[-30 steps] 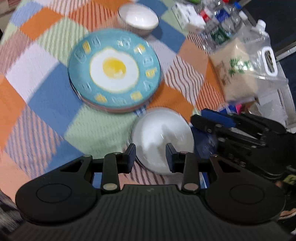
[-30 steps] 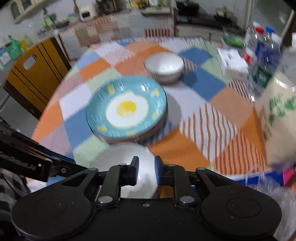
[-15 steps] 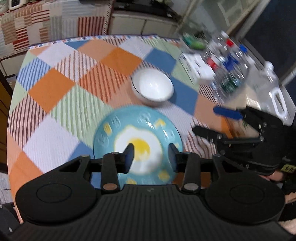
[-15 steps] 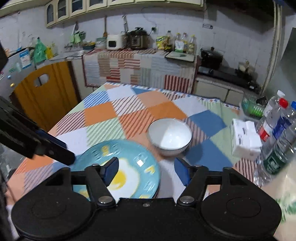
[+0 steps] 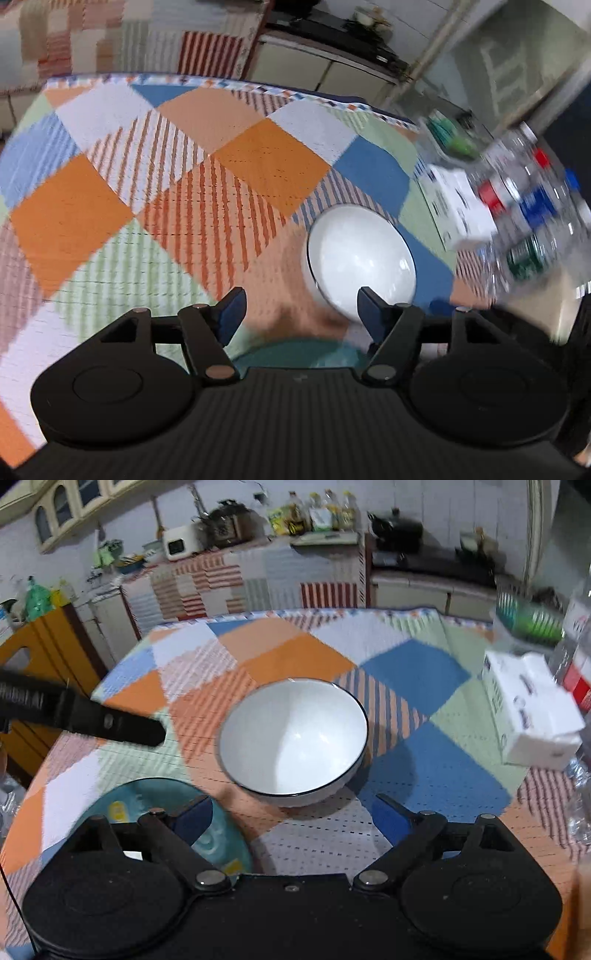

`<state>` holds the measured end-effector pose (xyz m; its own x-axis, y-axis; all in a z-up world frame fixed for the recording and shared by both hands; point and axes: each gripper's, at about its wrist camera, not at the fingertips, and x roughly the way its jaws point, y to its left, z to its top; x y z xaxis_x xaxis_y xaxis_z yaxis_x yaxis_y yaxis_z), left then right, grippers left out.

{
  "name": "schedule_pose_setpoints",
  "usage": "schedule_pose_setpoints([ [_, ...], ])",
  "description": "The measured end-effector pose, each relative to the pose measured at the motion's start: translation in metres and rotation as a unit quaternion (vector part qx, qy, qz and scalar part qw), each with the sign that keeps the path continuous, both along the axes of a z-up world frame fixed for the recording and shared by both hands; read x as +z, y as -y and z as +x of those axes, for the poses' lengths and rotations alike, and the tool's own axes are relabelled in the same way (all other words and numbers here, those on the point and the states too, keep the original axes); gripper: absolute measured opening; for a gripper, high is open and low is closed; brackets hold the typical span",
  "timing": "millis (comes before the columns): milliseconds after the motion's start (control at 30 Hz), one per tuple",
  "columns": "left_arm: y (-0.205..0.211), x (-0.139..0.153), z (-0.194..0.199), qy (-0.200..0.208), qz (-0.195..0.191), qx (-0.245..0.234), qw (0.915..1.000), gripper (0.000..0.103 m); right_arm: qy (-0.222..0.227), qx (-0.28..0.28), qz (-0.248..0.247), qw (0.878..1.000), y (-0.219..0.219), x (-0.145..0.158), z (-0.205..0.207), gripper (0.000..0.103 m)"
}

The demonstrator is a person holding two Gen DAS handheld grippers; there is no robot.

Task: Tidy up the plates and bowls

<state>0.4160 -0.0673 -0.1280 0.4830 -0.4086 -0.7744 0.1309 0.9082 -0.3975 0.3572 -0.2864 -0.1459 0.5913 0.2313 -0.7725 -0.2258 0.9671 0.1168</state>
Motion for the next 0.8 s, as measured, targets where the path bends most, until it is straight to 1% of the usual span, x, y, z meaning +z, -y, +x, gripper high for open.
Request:
schedule_pose_setpoints([
  [33,0.002,-0.007,0.008,-0.009,-0.012,0.01,0.9998,0.064,-0.002,0.0,-0.002,1.0,-0.001,-0.003,0.003,0.095],
  [67,0.003,-0.013,0.014,-0.016,-0.022,0.015,0.9995,0.056,-0.004,-0.001,-0.002,1.0,-0.002,-0.007,0.006,0.095],
  [100,0.005,-0.02,0.02,-0.028,-0.035,0.019,0.9988,0.038,-0.005,0.0,-0.001,1.0,-0.003,-0.009,0.008,0.095],
  [133,0.007,-0.028,0.027,-0.045,-0.043,0.026,0.9978,0.033,-0.005,0.0,0.003,1.0,-0.003,-0.01,0.011,0.095],
  [167,0.009,-0.033,0.03,-0.052,-0.042,0.037,0.9971,0.033,-0.006,-0.001,0.008,1.0,-0.002,-0.012,0.015,0.095],
  [200,0.012,-0.036,0.03,-0.05,-0.036,0.044,0.9971,0.033,-0.009,0.0,0.015,1.0,-0.002,-0.014,0.019,0.095],
  [267,0.019,-0.038,0.029,-0.037,-0.025,0.037,0.9983,0.032,-0.012,0.005,0.032,0.999,-0.001,-0.018,0.024,0.095],
  [333,0.026,-0.04,0.029,-0.036,-0.019,0.023,0.9989,0.02,-0.009,0.009,0.034,0.999,-0.005,-0.021,0.026,0.095],
  [367,0.029,-0.041,0.029,-0.037,-0.017,0.016,0.9991,0.012,-0.007,0.011,0.033,0.999,-0.006,-0.022,0.027,0.096],
  [433,0.032,-0.04,0.029,-0.035,-0.007,0.017,0.9992,0.012,-0.007,0.01,0.037,0.999,-0.007,-0.025,0.03,0.099],
  [567,0.036,-0.036,0.032,-0.04,0.008,0.011,0.9991,0.01,-0.011,0.008,0.061,0.998,-0.003,-0.032,0.036,0.099],
  [667,0.036,-0.03,0.03,-0.039,0.008,0.006,0.9992,0.011,-0.007,-0.002,0.074,0.997,-0.001,-0.033,0.035,0.099],
  [733,0.034,-0.024,0.026,-0.034,0.006,0.004,0.9994,0.011,-0.006,-0.012,0.094,0.995,0.002,-0.03,0.031,0.099],
  [800,0.032,-0.018,0.022,-0.034,0.001,0.002,0.9994,0.011,-0.001,-0.01,0.096,0.995,0.001,-0.026,0.026,0.099],
])
